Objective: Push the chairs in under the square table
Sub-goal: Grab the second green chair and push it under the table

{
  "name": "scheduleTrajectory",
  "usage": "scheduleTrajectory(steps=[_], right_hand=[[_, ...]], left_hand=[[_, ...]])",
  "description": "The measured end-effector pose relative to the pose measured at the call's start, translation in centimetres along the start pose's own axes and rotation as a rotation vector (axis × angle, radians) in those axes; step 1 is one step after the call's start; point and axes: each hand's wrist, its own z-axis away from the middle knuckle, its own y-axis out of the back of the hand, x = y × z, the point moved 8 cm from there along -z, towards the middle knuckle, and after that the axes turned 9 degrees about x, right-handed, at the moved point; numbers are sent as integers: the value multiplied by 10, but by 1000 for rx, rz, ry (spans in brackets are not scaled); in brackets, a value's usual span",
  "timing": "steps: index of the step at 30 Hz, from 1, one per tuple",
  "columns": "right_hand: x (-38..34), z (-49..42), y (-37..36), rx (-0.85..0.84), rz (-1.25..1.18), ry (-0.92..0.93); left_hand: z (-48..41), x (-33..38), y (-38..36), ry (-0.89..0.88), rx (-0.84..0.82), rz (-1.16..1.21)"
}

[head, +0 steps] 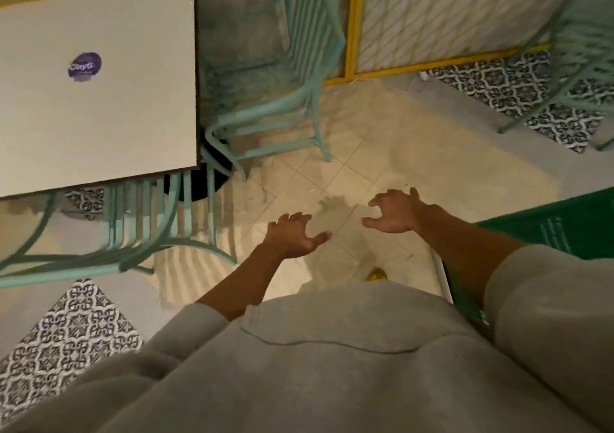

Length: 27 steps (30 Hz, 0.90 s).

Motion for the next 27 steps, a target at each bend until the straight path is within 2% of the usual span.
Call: scheduleTrajectory(steps=[5,9,15,19,22,27], right_hand=[[53,-61,81,39,82,108],[65,-110,152,122,110,183],[65,-213,273,272,167,269],[59,-269,341,358,217,331],[53,-311,383,319,269,358],[46,-380,443,298,322,375]], left_hand=[[-57,45,55,116,126,164],[-91,67,94,147,151,267],[-188,71,186,178,310,432],[-254,74,238,162,325,523],[-302,77,279,179,290,602],[-377,84,332,126,240,578]])
